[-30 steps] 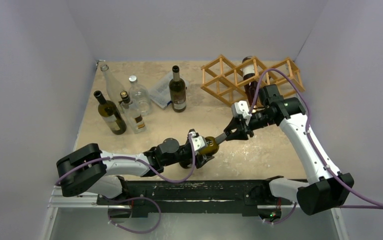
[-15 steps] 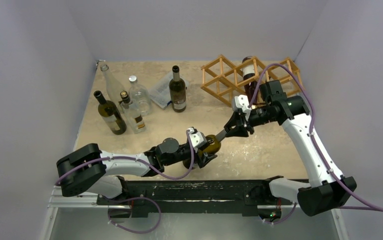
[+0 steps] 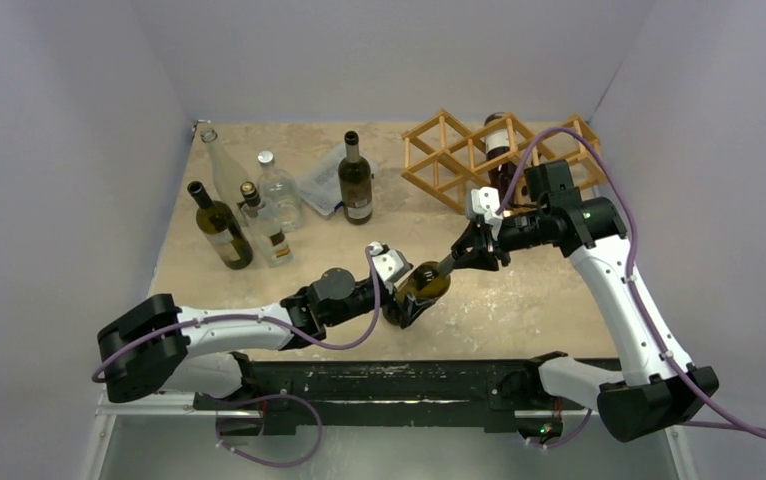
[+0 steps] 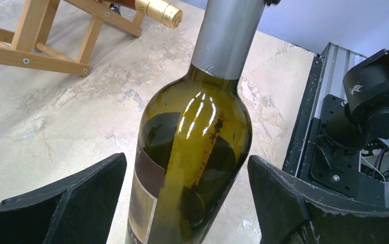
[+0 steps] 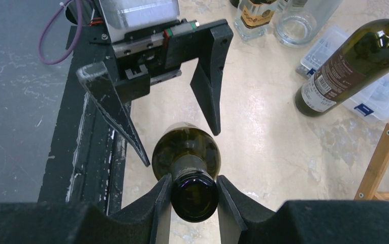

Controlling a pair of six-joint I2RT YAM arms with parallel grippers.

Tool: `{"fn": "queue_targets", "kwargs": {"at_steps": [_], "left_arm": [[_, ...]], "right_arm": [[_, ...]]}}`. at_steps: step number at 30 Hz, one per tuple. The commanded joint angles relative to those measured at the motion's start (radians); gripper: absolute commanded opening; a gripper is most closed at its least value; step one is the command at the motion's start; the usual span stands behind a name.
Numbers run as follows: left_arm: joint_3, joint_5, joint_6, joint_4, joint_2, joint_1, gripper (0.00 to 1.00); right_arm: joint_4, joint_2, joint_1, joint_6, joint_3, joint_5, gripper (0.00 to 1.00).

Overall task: Take the wine bottle off the wine rack
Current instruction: Pick up the wine bottle from the wine rack.

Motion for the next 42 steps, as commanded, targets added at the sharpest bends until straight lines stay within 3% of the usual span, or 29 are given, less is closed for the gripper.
{"fn": "queue_targets", "kwargs": {"at_steps": [1,11,20,27,37,42], "left_arm": [[0.074,-0.012,0.004,-0.124,-0.104,0.005,0.90],[0.145,0.121,0.154,-0.284,-0.231,0.006,0.90],[0.270,0.146,0.304,-0.227,-0.101,-0.009,0.89],[0.324,0.084,0.314,-0.162,0.008,-0.033,0.88],[0.324,-0.063,0.300,-0.087,0.074,-0.052,0.67],[0.316,-0.103,0.308,-0.046,0.086,-0.064,0.63]], "right_arm": [[0.053,-0.041,-0.001,0.040,0.017,-0.002,0.00],[0.030,-0.038,0.000,0.026,0.010,-0.020,0.00],[0.029,-0.037,0.000,0.018,-0.004,-0.042,0.00],[0.033,-0.034,-0.001,0.018,-0.009,-0.051,0.00],[0.039,-0.029,-0.001,0.016,-0.019,-0.057,0.00],[0.042,-0.027,-0.001,0.018,-0.026,-0.060,0.00]]}}
